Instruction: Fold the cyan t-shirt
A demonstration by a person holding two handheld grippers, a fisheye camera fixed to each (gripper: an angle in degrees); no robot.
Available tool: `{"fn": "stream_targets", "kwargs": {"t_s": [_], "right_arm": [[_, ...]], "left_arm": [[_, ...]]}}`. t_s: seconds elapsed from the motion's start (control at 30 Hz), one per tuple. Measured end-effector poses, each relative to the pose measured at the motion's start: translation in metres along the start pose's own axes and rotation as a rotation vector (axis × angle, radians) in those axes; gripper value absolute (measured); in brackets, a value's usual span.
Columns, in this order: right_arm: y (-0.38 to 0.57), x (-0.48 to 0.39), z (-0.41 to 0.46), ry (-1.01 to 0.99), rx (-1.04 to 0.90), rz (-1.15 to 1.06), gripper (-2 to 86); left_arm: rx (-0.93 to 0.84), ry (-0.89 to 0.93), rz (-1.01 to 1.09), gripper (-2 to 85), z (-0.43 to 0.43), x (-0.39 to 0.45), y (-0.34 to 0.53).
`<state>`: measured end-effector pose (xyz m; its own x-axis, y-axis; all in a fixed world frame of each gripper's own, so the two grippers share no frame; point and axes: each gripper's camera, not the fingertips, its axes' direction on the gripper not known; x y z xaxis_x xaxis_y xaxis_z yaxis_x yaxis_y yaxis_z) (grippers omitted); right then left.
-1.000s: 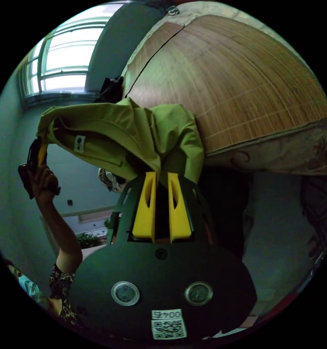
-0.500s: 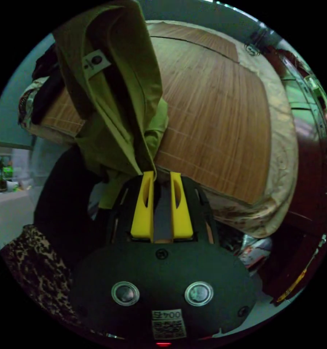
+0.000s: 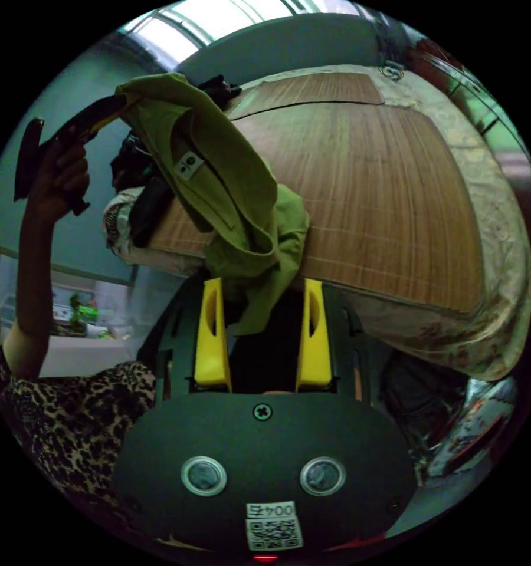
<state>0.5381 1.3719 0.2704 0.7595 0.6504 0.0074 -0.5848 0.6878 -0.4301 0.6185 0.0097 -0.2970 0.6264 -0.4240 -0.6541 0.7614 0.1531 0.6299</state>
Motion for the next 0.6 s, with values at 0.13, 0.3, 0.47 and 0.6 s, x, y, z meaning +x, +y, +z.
{"fn": "stream_targets", "kwargs": {"t_s": [0.13,0.3,0.47,0.6], "right_arm": [[0.005,-0.003,0.017,-0.079,0.014,0.042,21.4],[-0.005,-0.007,0.010,-0.067,0.041,0.019,20.7],[-0.024,-0.029,0.012,0.201,-0.042,-0.145,16.2],[-0.036,-0.025,0.021,0.122,-0.102,-0.203,1.9]], "left_arm": [[-0.004,0.007,-0.005,0.7,-0.001,-0.001,0.011],[-0.018,0.016,0.018,0.8,-0.004,-0.006,0.025],[-0.064,0.084,0.017,1.0,0.001,-0.024,0.035],[-0.099,0.071,0.052,1.5,0.011,-0.024,0.035]]}}
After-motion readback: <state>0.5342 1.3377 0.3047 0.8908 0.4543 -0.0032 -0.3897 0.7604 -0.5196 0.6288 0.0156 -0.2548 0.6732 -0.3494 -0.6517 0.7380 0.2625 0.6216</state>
